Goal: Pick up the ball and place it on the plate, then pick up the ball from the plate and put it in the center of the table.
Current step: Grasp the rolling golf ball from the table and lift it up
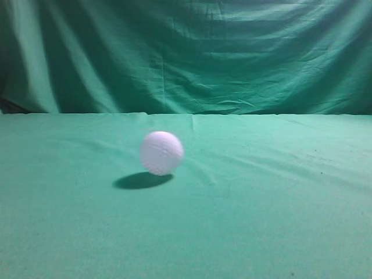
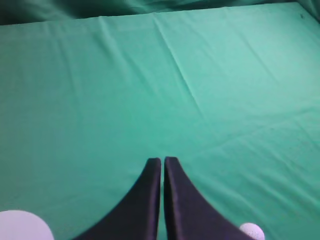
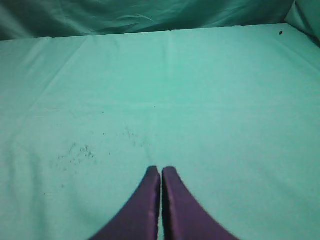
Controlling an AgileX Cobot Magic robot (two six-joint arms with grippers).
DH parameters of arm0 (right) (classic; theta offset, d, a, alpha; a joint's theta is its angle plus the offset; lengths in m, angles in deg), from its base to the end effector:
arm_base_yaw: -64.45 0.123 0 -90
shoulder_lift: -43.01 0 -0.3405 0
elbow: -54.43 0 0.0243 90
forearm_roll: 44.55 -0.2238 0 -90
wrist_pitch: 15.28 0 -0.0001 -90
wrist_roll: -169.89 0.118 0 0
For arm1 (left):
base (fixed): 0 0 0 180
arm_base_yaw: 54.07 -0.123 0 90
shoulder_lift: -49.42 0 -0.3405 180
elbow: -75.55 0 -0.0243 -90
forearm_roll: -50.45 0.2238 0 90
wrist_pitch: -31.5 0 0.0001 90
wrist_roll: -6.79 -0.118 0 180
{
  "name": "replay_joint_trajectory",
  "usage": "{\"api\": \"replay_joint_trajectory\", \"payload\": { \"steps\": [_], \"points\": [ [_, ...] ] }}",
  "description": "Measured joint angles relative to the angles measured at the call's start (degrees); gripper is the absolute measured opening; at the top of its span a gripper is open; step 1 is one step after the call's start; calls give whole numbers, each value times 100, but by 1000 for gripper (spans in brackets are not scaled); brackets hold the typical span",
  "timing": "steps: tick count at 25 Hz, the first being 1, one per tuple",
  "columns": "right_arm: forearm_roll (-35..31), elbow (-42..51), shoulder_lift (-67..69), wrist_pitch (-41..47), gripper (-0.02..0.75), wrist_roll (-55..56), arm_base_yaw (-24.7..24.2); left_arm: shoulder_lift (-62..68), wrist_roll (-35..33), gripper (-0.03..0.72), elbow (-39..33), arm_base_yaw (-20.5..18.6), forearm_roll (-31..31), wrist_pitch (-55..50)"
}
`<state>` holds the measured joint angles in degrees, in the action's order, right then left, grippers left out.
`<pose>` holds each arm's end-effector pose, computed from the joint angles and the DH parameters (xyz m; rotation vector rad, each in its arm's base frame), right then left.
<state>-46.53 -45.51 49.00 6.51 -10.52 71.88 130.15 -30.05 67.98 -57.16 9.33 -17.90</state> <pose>-0.0049 0.0009 0.1620 -0.1074 1.8806 0.1181 0.2496 -0.0456 0.4247 0.3532 2.1691 -0.4886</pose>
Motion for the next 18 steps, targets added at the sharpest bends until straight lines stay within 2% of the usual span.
{"api": "replay_joint_trajectory", "payload": {
  "steps": [8, 11, 18],
  "points": [
    [0, 0, 0, 0, 0, 0, 0, -944, -122, 0, -721, 1398, 113, 678],
    [0, 0, 0, -34, 0, 0, 0, -1503, -122, 0, -1062, 1565, 293, 1039],
    [-64, 0, 0, -715, 0, 11, 0, -2953, -122, 0, -2369, 1584, 572, 1754]
  ]
}}
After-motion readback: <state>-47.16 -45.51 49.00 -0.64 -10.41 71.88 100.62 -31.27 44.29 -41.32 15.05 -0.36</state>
